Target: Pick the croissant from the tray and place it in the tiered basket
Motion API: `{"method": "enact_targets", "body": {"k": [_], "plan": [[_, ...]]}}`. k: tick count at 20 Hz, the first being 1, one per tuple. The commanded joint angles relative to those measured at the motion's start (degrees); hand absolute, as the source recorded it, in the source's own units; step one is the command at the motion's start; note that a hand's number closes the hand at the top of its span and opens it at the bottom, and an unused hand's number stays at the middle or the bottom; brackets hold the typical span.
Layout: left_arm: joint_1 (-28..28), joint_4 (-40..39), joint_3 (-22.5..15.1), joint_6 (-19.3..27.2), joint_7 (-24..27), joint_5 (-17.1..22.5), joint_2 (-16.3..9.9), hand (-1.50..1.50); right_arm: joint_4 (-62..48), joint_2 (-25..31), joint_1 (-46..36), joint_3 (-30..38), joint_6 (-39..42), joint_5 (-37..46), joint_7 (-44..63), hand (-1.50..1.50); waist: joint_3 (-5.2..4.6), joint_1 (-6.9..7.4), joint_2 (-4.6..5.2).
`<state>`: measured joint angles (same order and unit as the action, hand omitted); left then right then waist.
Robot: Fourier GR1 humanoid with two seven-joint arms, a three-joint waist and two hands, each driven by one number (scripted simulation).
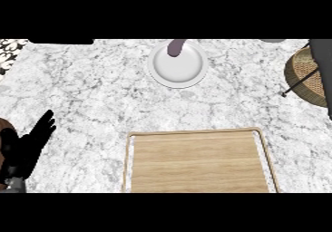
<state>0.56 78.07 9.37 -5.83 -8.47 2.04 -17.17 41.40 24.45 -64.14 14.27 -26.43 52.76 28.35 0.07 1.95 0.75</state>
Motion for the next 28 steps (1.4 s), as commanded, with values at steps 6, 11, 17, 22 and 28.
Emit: {"method": "enact_targets", "body": {"k": [6, 11, 17, 22, 28], "plan": [[-3.95, -5.74, 0.4, -0.52, 2.44, -1.84, -0.98, 0.0, -16.21, 7.1, -5.6, 7.53, -3.07, -6.32, -15.04, 1.5, -0.04, 0.28, 0.4], [-0.71, -1.96, -1.04, -0.24, 1.74, -1.44, 0.93, 0.0, -20.41, 15.45, -4.97, -9.74, 5.34, 15.05, -9.45, 1.5, -0.18, 1.41, 0.56], [-1.28, -0.95, -0.8, -0.34, 0.72, -0.97, 1.0, 0.0, -26.14, 20.29, -7.92, -12.43, 8.57, 19.02, -16.03, 1.5, -0.01, 1.85, 0.65], [-2.11, -3.14, 0.93, -1.1, 2.48, -1.16, -0.98, 0.0, -28.46, 19.63, -10.33, -13.26, 10.05, 20.43, -19.24, 1.5, -0.04, 0.96, 0.4], [-2.1, 0.75, -0.1, -1.33, -1.66, -0.44, -0.23, 0.0, -33.15, 22.55, -11.06, -12.85, 13.04, 21.09, -21.76, 1.5, 0.06, 1.74, 0.72]]}}
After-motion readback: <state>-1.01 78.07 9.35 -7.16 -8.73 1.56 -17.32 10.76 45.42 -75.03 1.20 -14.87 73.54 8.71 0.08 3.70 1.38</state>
